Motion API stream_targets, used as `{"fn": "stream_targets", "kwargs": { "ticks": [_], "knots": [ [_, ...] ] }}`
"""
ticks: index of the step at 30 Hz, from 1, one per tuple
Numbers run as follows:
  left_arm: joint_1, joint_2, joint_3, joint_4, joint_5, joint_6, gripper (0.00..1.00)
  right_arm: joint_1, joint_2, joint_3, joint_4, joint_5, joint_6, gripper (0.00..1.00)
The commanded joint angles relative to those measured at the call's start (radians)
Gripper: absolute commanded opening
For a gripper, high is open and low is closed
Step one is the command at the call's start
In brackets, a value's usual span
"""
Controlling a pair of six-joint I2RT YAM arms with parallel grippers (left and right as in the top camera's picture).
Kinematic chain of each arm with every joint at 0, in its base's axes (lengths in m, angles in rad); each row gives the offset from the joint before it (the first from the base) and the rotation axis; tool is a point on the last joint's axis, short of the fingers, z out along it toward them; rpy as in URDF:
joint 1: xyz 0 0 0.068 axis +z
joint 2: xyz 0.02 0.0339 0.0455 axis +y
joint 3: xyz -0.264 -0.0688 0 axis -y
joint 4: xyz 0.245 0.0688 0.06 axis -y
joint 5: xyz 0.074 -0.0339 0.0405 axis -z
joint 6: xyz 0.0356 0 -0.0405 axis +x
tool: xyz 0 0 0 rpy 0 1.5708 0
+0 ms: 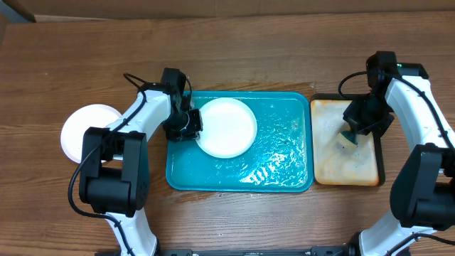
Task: Clean dirty plates on tray and stack at the side
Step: 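Carry the white plate left and stack it on the plate pile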
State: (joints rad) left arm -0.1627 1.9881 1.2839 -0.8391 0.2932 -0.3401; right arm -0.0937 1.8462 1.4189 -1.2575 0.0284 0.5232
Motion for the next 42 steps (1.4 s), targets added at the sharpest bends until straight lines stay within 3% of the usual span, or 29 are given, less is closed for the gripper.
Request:
{"fn": "stream_targets", "kwargs": {
  "ticks": [1,8,15,22,28,32,38,42],
  "knots": [
    [-0.020,0.045,-0.006,0.022,-0.007,-0.014,0.04,0.000,-0.010,0.000,0.000,-0.006,0.000,0.04],
    [-0.035,0.014,0.014,0.042,0.004,-0.031,0.04,0.000,-0.010,0.000,-0.002,-0.005,0.000,0.04],
    [-0.066,-0.235,0.111,0.013,-0.097,-0.035,0.04,0.000,-0.010,0.000,0.001,-0.008,0.001,0.04],
    [-0.085,-0.516,0.158,-0.141,-0.445,-0.099,0.04,0.000,-0.010,0.000,0.005,-0.008,0.000,0.04],
    [0.022,-0.578,0.140,-0.363,-0.623,-0.193,0.04,0.000,-0.010,0.000,0.015,-0.008,-0.005,0.04],
    [0.184,-0.589,0.054,-0.348,-0.560,-0.188,0.05,0.000,-0.010,0.000,0.014,-0.009,-0.012,0.04],
    [0.502,-0.601,-0.150,-0.162,-0.235,-0.104,0.05,0.000,-0.010,0.000,0.010,-0.009,-0.034,0.04],
    [0.700,-0.601,-0.275,-0.058,-0.092,-0.063,0.04,0.000,-0.010,0.000,0.008,-0.009,-0.034,0.04]
  ]
}}
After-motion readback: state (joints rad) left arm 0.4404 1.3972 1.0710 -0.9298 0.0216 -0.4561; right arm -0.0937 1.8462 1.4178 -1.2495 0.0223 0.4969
